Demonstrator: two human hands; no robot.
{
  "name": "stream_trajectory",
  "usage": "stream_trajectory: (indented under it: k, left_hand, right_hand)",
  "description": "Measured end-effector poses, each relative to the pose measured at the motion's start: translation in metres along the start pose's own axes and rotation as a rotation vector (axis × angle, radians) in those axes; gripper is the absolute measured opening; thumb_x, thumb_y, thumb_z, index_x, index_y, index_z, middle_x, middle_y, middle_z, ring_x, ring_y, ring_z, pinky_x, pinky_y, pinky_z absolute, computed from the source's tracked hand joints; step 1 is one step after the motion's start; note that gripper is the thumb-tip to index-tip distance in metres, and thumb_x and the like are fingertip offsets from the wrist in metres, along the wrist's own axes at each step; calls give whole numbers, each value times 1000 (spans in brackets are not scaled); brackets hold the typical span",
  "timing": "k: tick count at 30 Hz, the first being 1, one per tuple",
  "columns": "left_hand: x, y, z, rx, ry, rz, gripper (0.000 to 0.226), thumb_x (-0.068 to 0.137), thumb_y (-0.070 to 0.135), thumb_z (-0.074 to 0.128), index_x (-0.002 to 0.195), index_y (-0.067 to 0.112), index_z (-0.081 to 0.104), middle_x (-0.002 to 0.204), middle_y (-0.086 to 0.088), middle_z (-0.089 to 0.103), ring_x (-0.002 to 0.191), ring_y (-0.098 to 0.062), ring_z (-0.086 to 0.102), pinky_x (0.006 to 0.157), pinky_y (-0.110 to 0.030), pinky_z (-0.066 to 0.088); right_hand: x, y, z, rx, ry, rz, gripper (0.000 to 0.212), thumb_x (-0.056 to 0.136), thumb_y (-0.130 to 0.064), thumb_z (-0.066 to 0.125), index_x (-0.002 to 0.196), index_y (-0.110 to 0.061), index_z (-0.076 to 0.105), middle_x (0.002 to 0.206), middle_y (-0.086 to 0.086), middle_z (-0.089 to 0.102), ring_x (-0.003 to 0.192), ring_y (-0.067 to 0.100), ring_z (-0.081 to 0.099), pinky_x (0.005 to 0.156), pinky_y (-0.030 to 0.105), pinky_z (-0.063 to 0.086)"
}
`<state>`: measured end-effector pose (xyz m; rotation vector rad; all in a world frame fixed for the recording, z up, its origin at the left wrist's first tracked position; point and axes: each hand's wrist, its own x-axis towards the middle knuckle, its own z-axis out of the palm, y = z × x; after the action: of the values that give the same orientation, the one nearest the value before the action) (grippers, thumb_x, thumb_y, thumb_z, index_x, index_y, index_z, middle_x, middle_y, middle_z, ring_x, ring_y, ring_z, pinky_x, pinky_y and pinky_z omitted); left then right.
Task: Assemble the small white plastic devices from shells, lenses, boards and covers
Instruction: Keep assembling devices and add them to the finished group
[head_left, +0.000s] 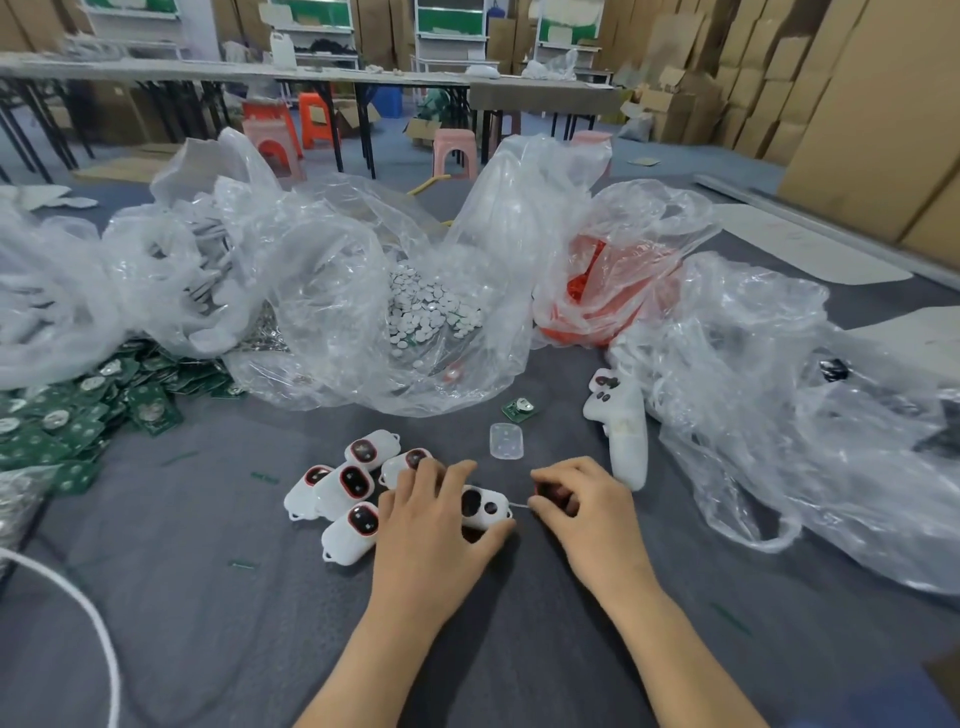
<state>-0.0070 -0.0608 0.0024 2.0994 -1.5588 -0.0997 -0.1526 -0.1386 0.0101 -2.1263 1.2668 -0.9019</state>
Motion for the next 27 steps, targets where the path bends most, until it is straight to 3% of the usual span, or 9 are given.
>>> stream_trajectory:
  k: [3, 6, 11, 16, 18, 20, 22, 24, 27]
  left_hand:
    - [1, -6, -2, -106, -27, 108, 66, 82, 38, 61, 143, 36, 35, 127, 20, 48, 122, -7, 35, 94, -20, 21]
    - [0, -8, -4, -194, -43, 155, 73, 81, 24, 61, 146, 36, 30, 123, 26, 48, 124, -4, 35, 97, -18, 19]
    - [1, -6, -3, -185, -45, 107, 78, 81, 49, 63, 148, 39, 24, 127, 24, 48, 125, -2, 34, 98, -17, 17]
    - [3, -8, -3, -205, -67, 89, 85, 80, 46, 65, 149, 38, 16, 123, 25, 48, 119, -1, 35, 94, -15, 15]
    - [3, -8, -3, -208, -56, 92, 85, 81, 44, 65, 150, 37, 16, 121, 25, 49, 117, -1, 36, 95, -16, 17]
    - [2, -9, -2, -213, -45, 90, 85, 80, 42, 65, 150, 36, 18, 119, 26, 49, 115, -1, 37, 95, -16, 17]
    - [2, -10, -1, -214, -37, 89, 85, 79, 39, 65, 150, 36, 19, 117, 26, 49, 115, 0, 37, 96, -15, 17]
    - [1, -10, -1, -209, -42, 92, 86, 77, 35, 64, 150, 37, 18, 117, 27, 48, 116, 0, 37, 97, -16, 17]
    - [1, -12, -1, -187, -58, 117, 83, 78, 33, 63, 149, 39, 21, 120, 26, 49, 119, -1, 38, 100, -19, 20]
  right_hand:
    - [0, -2, 0, 96, 84, 14, 23, 72, -7, 81, 93, -11, 73, 84, -6, 56, 72, -4, 56, 66, 4, 40]
    - [0, -1, 0, 133, 137, 15, 20, 71, -14, 83, 89, -13, 74, 83, -6, 56, 76, 3, 56, 64, 6, 41]
    - [0, -2, 1, 144, 183, -32, 19, 69, -22, 85, 78, -14, 71, 79, -4, 57, 74, 4, 57, 63, 7, 42]
    - [2, 3, -2, 43, 216, 40, 35, 77, -54, 63, 68, -20, 63, 72, -9, 54, 66, 0, 55, 62, 8, 39]
    - [4, 5, -5, 119, 188, 96, 27, 86, -45, 60, 70, -24, 64, 75, -4, 58, 68, -2, 55, 64, 4, 35]
    - [4, 5, -10, 175, 95, 135, 13, 89, -13, 64, 85, -24, 70, 90, -4, 65, 70, -2, 55, 65, 2, 37]
    - [2, 8, -15, 134, -47, 107, 39, 80, 7, 59, 100, -24, 71, 99, -7, 64, 64, 1, 52, 66, 4, 39]
    - [2, 10, -22, 64, -160, 51, 46, 77, 8, 61, 109, -23, 70, 102, -9, 61, 62, 3, 48, 66, 6, 39]
    - [5, 12, -26, -17, -211, -16, 33, 79, -6, 73, 107, -23, 71, 100, -9, 60, 63, 1, 48, 66, 5, 36]
